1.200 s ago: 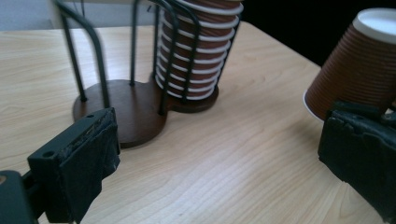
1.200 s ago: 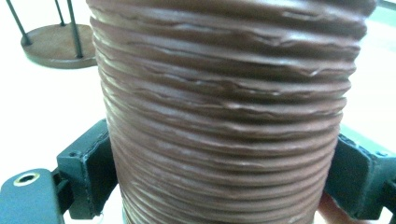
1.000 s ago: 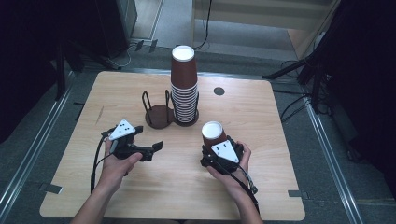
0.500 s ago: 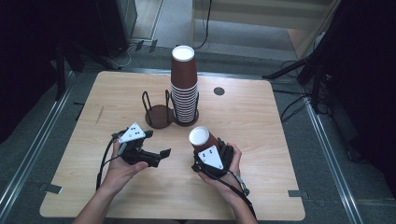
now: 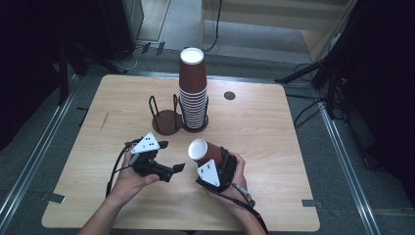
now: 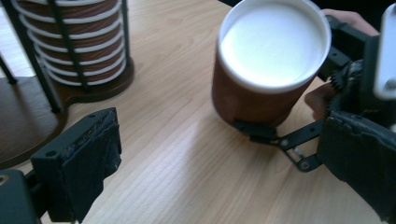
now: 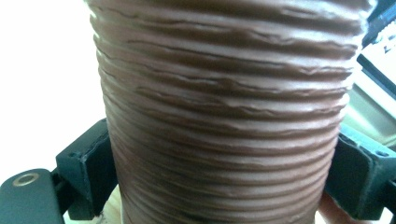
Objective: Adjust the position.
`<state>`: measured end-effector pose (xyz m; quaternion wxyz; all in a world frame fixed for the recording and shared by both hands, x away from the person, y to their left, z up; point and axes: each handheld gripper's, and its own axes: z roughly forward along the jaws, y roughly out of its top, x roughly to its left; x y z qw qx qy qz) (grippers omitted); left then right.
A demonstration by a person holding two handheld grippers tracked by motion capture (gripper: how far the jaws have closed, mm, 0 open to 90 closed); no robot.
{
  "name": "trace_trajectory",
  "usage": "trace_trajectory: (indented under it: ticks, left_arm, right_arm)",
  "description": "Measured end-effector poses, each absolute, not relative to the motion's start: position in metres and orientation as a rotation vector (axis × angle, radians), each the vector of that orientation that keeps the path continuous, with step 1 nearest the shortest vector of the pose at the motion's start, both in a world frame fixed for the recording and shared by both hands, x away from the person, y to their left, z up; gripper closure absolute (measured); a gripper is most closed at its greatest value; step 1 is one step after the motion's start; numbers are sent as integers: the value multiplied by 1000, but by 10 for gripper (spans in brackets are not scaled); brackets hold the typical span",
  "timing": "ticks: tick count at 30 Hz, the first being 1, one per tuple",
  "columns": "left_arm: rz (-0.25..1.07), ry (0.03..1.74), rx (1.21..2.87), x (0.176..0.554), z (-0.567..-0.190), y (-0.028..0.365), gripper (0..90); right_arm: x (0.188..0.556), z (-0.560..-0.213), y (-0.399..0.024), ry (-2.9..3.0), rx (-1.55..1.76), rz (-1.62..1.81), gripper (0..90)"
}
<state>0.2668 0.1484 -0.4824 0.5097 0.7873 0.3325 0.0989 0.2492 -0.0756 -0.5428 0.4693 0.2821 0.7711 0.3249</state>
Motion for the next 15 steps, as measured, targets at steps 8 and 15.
trace_trajectory:
  ticks: [8, 15]
  left_arm:
    - [263, 740, 1944, 262, -482, 141, 36]
    - [301, 652, 1989, 257, -483, 136, 42]
  right_arm:
    - [243, -545, -70, 1901, 610, 785, 101]
    - [238, -546, -66, 1929, 536, 797, 101]
